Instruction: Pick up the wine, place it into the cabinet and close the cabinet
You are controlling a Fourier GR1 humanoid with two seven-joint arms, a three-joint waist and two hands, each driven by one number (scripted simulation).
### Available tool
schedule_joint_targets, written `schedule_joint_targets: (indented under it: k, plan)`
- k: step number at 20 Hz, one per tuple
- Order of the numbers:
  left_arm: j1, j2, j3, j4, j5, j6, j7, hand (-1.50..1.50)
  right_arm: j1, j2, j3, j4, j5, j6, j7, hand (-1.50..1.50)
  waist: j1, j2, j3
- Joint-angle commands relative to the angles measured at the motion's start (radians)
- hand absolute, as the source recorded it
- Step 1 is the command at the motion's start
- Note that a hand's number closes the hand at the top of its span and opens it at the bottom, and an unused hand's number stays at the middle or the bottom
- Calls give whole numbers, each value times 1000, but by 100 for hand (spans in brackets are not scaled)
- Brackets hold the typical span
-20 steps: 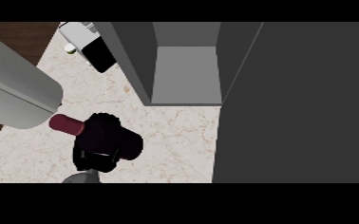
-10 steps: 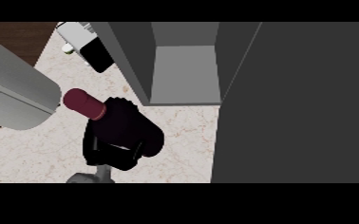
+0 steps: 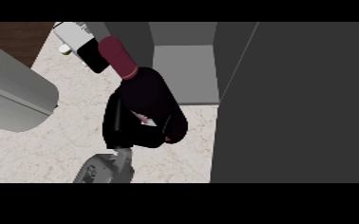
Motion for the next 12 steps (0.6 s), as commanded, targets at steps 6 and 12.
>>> schedule_joint_targets:
  k: [6, 12]
  plan:
    - [-145, 0, -51, 217, 39, 126, -59, 150, 5, 7, -58, -142, -102, 7, 64, -150, 3, 4, -1]
    - [-193, 0, -34, 384, 106, 98, -165, 150, 29, 12, -53, -162, -107, 29, 78, -150, -6, 5, -1]
